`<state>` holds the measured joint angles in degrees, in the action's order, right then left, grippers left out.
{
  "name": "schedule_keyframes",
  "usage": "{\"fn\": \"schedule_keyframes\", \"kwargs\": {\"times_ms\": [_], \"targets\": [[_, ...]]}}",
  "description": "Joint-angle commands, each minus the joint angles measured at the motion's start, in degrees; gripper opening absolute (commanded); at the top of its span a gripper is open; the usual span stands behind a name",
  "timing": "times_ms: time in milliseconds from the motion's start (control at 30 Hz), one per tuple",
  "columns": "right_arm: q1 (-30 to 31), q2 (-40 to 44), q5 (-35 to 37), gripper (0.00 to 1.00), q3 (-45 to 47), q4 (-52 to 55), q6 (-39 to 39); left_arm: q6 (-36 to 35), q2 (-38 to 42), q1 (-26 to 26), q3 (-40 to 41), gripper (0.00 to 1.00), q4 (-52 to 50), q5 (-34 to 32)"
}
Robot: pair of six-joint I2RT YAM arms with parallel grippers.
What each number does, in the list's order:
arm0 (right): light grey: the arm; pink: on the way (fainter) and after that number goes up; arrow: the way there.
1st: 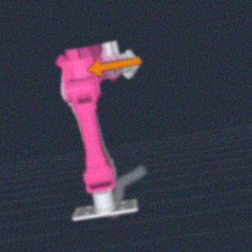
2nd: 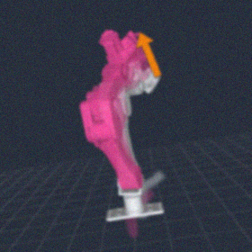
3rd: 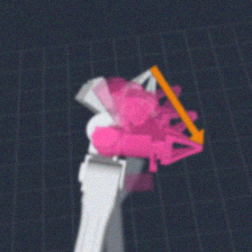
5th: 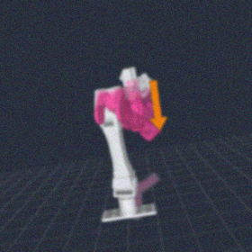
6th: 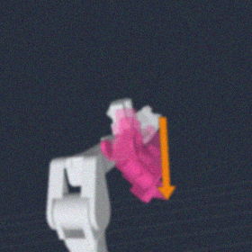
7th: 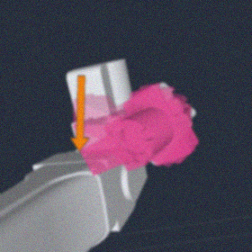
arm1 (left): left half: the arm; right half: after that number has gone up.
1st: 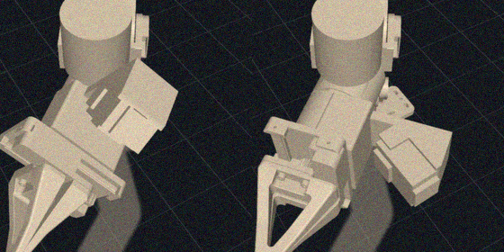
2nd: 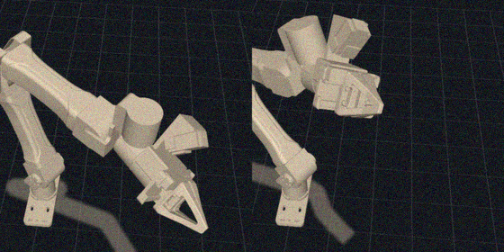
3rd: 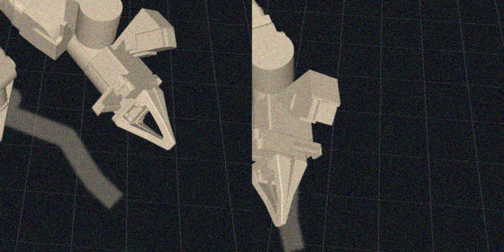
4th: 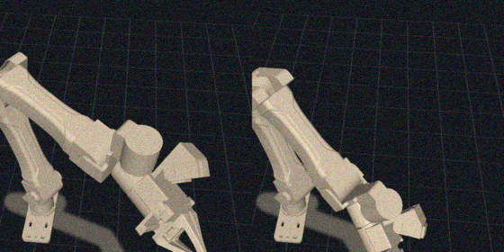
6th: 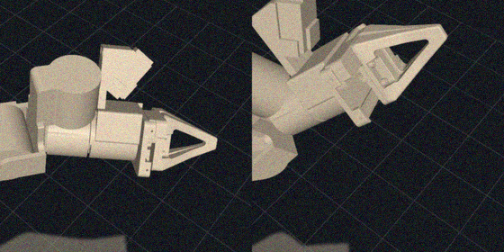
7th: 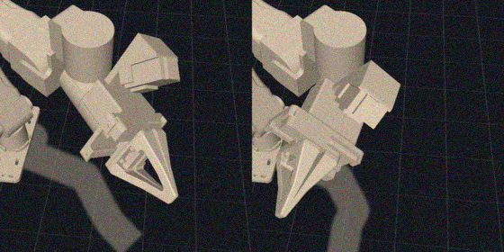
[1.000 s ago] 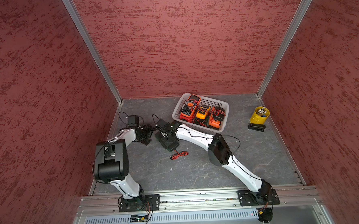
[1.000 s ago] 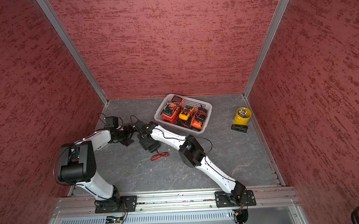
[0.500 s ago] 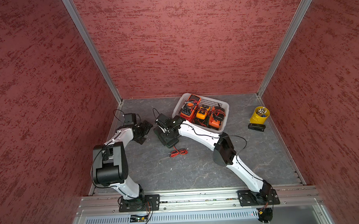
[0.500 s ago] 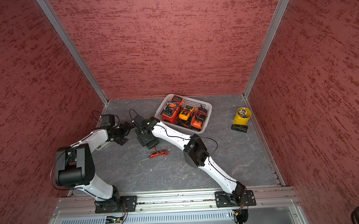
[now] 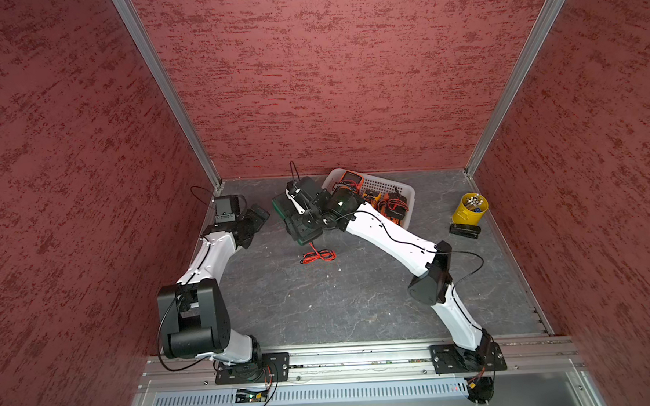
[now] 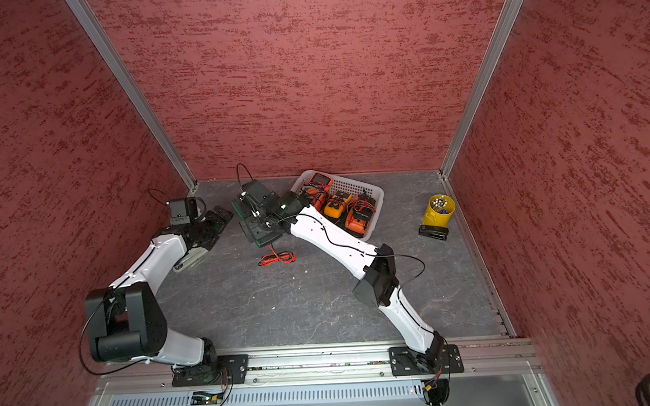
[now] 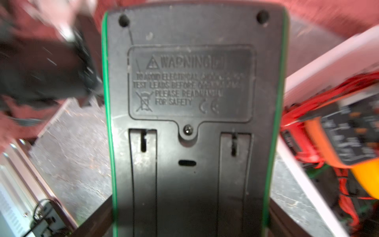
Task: Put the multimeter into the basket
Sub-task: Place the multimeter in the basket.
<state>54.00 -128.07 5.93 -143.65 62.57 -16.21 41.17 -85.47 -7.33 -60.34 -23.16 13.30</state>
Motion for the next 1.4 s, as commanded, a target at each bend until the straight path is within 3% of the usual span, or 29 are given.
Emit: {"fn": "schedule_keyframes", "kwargs": {"times_ms": [0,533,1367], "targets": [[-0.94,4.95,4.37,0.28,-2.56,-4.26,-1.80,-1.36,1.20,-0.23,-1.80,1.00,-0.78,-1.60],[-8.67,8.29,22.01,0.27,-2.61,-8.02,-8.75,-3.67,2.50,-0.92,-4.03,1.00,-0.03,-3.15],[-19.95,-1.52,30.23,0.27,-1.11,-6.49,-18.28,-6.45,-6.07,-1.28,-8.65,1.00,0.23,2.17]]}}
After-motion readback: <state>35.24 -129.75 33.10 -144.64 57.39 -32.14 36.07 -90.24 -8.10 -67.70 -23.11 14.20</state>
